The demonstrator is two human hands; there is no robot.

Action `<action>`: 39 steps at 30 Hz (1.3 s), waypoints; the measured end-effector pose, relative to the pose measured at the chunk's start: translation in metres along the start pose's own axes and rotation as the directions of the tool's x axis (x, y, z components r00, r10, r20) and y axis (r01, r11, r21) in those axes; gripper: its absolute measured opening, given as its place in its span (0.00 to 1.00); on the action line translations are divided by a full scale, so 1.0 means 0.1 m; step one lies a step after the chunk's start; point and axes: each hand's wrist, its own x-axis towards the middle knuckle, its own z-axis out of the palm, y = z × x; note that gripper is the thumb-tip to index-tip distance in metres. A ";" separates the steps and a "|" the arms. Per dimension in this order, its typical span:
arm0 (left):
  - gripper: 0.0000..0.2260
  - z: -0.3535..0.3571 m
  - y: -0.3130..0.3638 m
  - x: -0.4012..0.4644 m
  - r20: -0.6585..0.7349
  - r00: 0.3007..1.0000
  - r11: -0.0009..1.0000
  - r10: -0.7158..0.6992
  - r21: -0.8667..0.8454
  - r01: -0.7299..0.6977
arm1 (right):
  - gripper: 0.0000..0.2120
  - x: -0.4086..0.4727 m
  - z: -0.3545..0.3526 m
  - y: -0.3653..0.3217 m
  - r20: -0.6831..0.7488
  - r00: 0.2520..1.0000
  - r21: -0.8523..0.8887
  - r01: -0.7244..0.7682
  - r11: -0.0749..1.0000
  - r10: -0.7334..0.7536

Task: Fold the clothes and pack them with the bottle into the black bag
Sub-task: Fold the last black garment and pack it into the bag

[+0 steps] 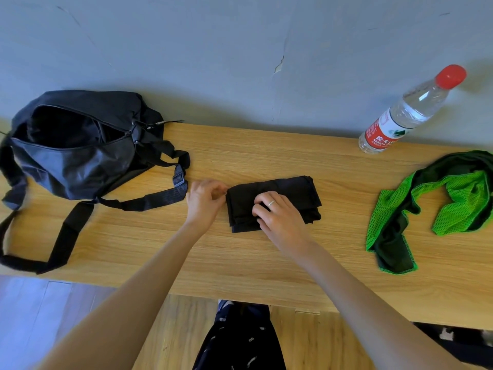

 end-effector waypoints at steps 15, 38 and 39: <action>0.12 0.01 0.09 -0.02 0.083 0.996 0.999 -0.045 0.008 0.045 | 0.12 -0.04 -0.26 0.48 -0.101 0.945 0.083 -0.303 0.949 0.311; 0.08 -0.01 0.40 -0.15 0.272 0.956 0.742 -0.113 -0.616 0.263 | 0.10 -0.13 -0.53 0.66 0.246 0.769 0.668 -0.576 0.472 0.590; 0.08 -0.03 0.42 -0.16 0.278 0.953 0.715 -0.121 -0.642 0.278 | 0.11 -0.13 -0.56 0.64 0.258 0.754 0.715 -0.569 0.405 0.604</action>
